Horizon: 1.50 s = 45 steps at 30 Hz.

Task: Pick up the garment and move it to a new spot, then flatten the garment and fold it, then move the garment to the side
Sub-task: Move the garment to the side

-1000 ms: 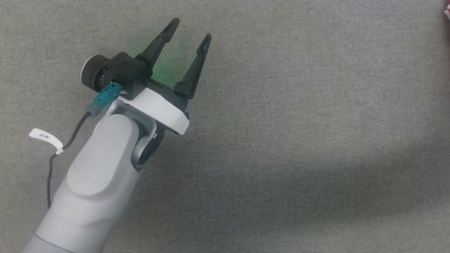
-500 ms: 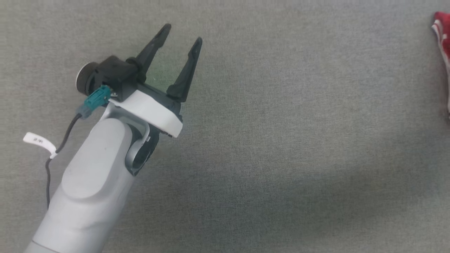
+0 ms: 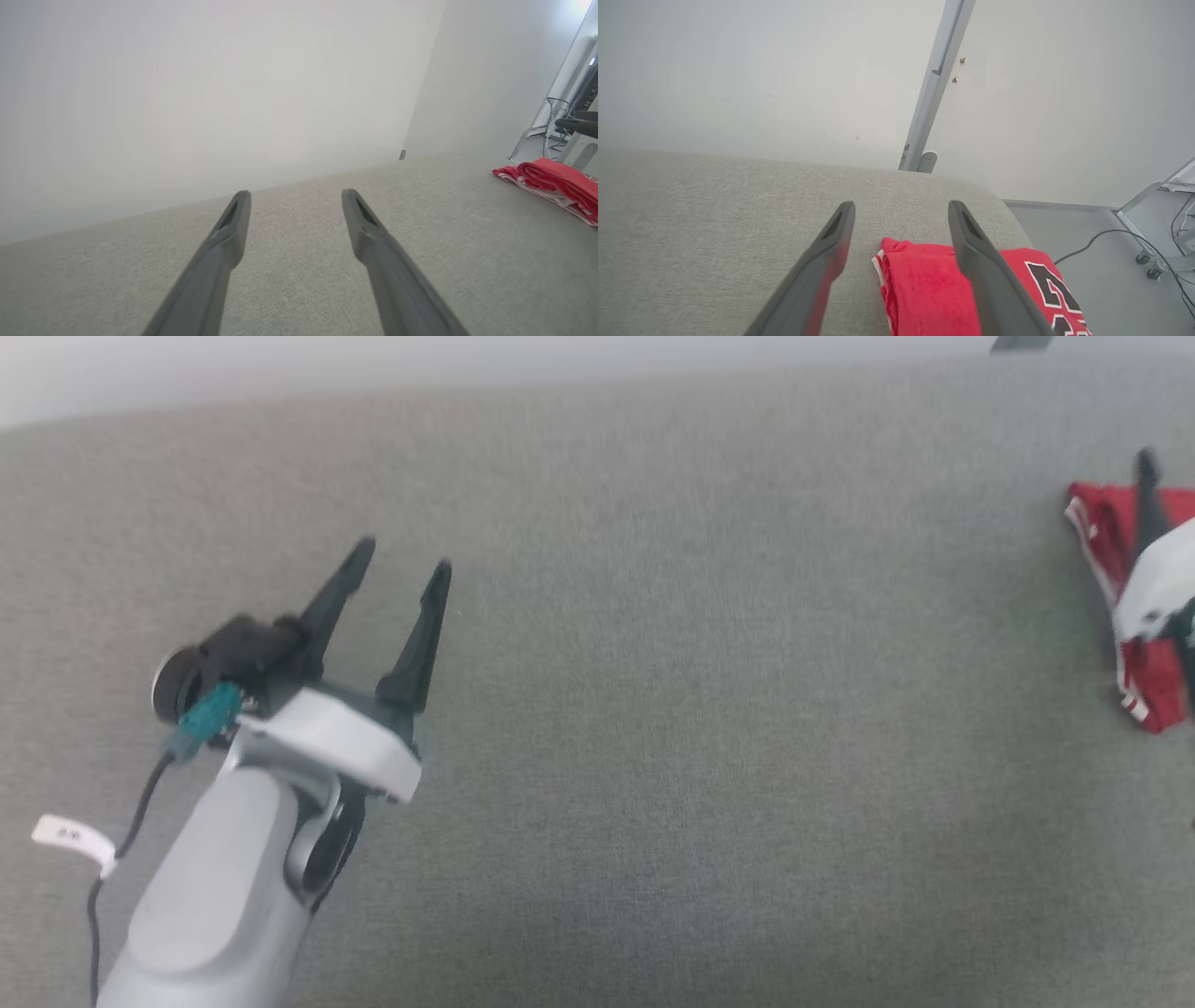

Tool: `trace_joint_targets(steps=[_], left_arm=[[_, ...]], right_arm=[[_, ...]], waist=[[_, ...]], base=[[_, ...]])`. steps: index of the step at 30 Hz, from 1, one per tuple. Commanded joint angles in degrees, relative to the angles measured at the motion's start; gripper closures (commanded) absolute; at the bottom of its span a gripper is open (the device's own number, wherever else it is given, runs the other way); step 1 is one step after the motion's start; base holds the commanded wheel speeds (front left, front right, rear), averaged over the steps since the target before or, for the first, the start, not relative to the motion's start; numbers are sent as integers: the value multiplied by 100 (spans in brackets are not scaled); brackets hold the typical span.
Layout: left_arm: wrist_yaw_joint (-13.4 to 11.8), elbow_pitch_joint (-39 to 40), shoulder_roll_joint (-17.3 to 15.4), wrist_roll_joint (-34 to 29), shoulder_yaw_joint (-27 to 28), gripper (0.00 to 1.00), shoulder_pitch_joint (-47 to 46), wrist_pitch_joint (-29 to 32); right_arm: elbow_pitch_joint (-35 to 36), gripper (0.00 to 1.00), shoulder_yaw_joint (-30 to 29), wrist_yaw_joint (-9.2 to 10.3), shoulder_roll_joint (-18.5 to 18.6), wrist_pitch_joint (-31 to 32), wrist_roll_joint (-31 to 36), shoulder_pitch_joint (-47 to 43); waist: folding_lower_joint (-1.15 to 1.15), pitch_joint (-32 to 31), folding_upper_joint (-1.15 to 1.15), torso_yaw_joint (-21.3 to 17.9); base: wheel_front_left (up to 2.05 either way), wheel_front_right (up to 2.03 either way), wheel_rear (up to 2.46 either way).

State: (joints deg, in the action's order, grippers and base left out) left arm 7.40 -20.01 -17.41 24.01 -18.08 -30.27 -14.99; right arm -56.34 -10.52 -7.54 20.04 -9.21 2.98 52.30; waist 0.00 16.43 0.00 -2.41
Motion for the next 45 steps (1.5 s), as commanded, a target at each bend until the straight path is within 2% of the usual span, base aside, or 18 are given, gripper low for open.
trace_joint_targets(steps=[1,9,15,20,29,38,45], left_arm=[[9,22,8,-39,52,0,137,-24],[8,124,-157,-91,597,0,1218,-24],[8,359,-206,-212,1234,0,2041,-24],[8,685,-87,-377,1695,0,2690,-23],[8,1068,114,-554,2099,0,3340,-24],[8,1226,192,-554,2212,0,3594,-24],[8,1253,160,-537,2216,0,3605,-24]], right_arm=[[22,0,70,11,-34,-85,-81,-128],[497,0,840,11,-261,-514,-860,-1268],[1038,0,1039,11,-364,-580,-1274,-2095],[1626,0,995,10,-415,-600,-1529,-2788],[2916,0,721,10,-724,-602,-1591,-4009],[3597,0,690,10,-1113,-602,-1358,-4871],[3872,0,621,10,-1293,-603,-1285,-5150]], waist=[[0,-323,0,79],[0,-1154,0,261],[0,-1534,0,301],[0,-1724,0,327],[0,-1840,0,381],[0,-1876,0,370],[0,-1859,0,333]], base=[[0,0,0],[0,0,0],[0,0,0],[0,0,0],[0,0,0],[0,0,0],[0,0,0]])
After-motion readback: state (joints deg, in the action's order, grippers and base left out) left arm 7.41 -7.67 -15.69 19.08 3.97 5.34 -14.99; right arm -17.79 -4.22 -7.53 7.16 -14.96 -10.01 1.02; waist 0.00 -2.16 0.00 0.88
